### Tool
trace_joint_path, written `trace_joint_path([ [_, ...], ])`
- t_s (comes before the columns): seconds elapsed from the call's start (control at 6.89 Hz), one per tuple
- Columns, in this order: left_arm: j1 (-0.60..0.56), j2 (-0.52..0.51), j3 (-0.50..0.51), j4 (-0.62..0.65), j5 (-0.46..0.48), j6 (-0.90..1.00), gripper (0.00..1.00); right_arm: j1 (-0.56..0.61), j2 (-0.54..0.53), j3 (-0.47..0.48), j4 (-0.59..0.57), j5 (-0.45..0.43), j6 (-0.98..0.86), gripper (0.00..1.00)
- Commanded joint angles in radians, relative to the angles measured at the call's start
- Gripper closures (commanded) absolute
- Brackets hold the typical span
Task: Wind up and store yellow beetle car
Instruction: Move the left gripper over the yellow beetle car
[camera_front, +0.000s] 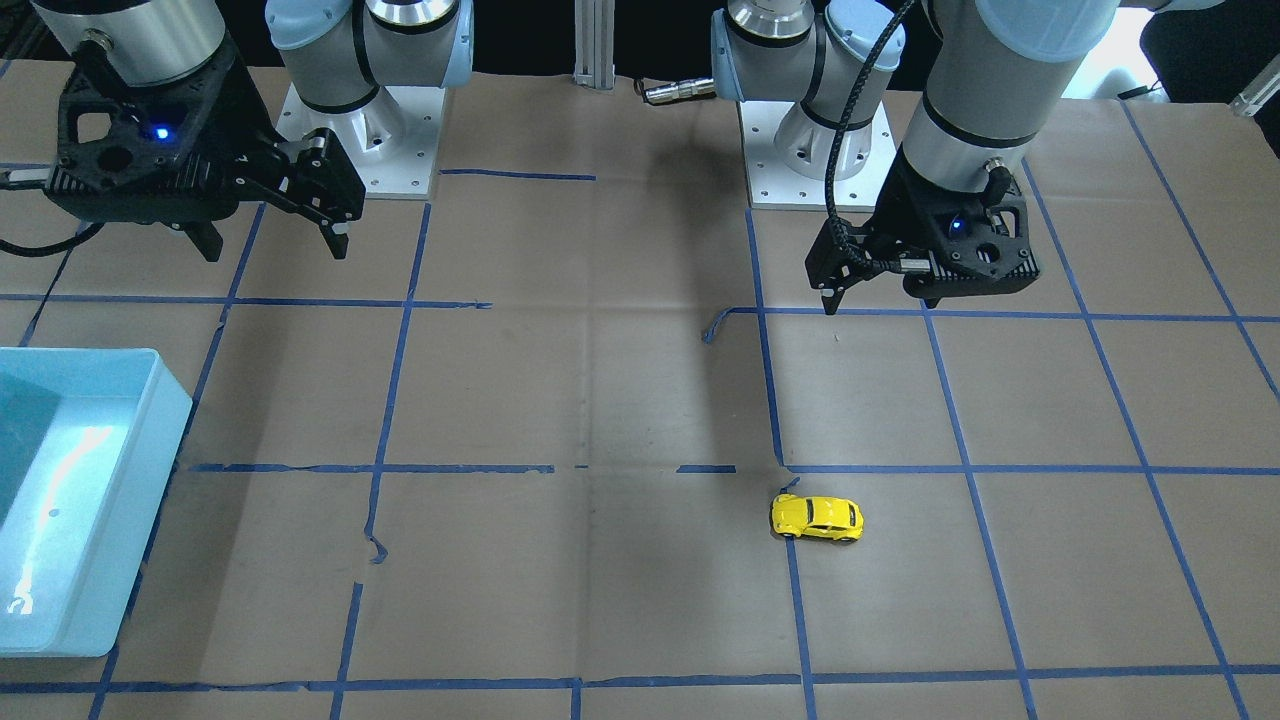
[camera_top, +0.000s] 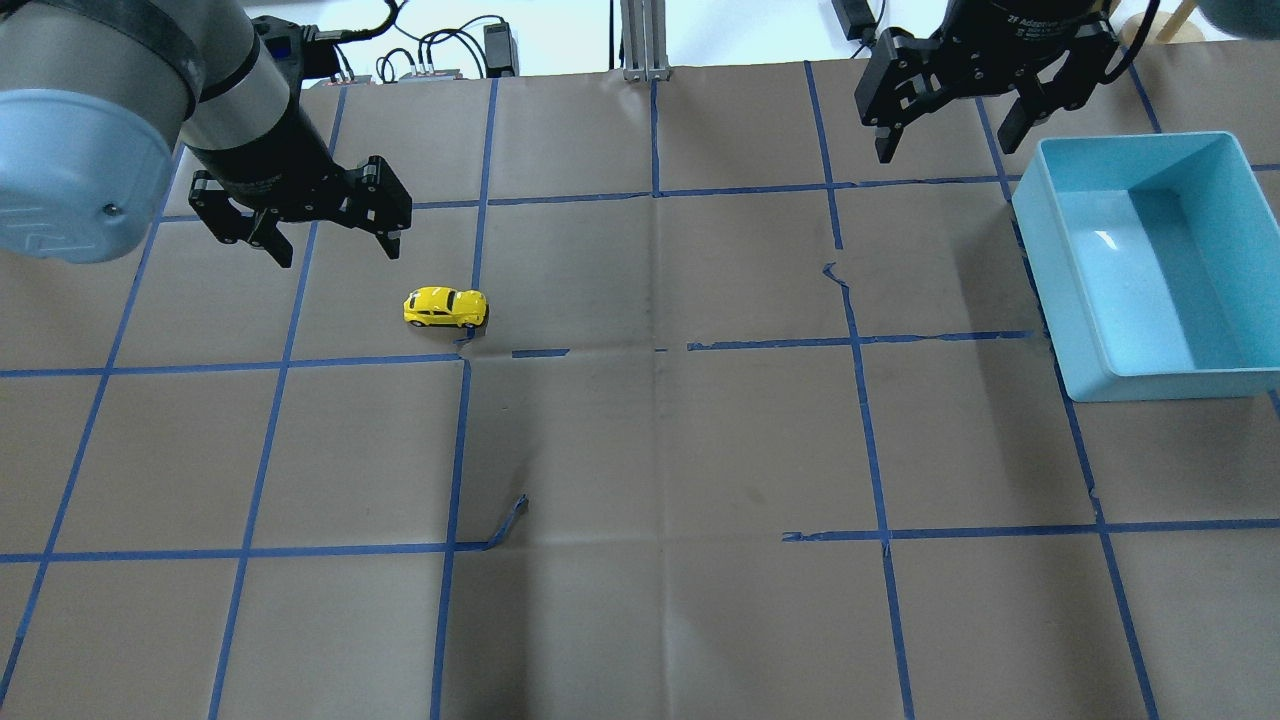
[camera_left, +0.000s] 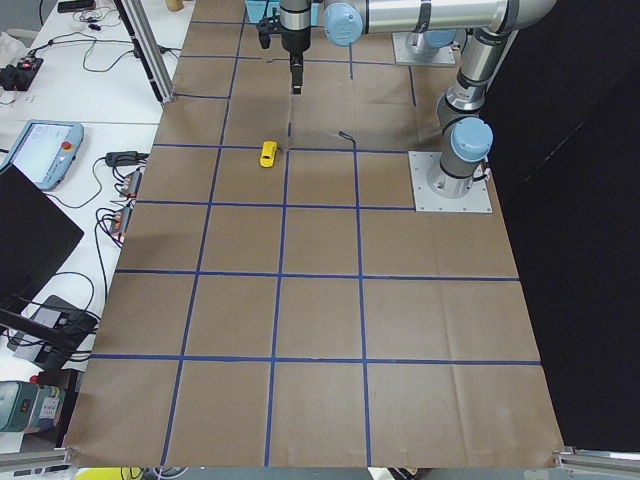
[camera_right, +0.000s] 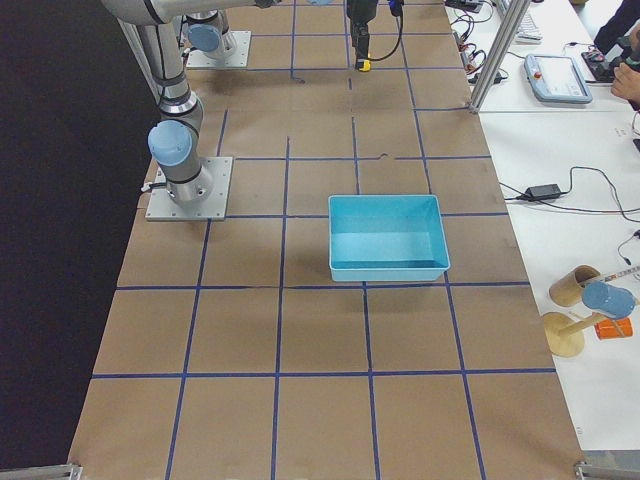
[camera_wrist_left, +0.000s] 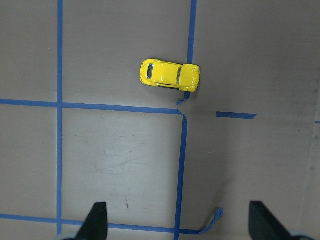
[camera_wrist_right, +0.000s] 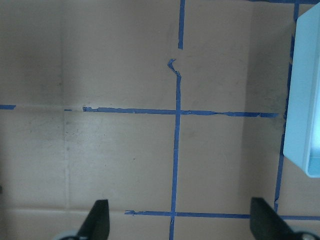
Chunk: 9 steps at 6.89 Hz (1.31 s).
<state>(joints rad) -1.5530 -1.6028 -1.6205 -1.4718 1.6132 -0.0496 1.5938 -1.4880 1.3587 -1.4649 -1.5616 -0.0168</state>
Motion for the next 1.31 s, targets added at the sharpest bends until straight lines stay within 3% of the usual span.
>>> trace_joint_path([
  [0.0,-0.009,0.027,0.008,-0.022,0.001,0.005,0.00,0.000,0.000,0.000,0.000,0.000,0.000,0.00],
  [0.29,-0.006,-0.023,-0.010,-0.012,0.002,0.039,0.00,0.000,0.000,-0.001,0.000,0.000,0.000,0.00],
  [0.44,-0.015,-0.022,-0.010,-0.010,0.049,0.036,0.00,0.000,0.000,-0.001,0.000,0.000,0.000,0.00],
  [1.16,-0.025,-0.048,-0.018,-0.002,0.045,0.022,0.00,0.000,0.000,-0.001,0.000,0.000,0.000,0.00],
])
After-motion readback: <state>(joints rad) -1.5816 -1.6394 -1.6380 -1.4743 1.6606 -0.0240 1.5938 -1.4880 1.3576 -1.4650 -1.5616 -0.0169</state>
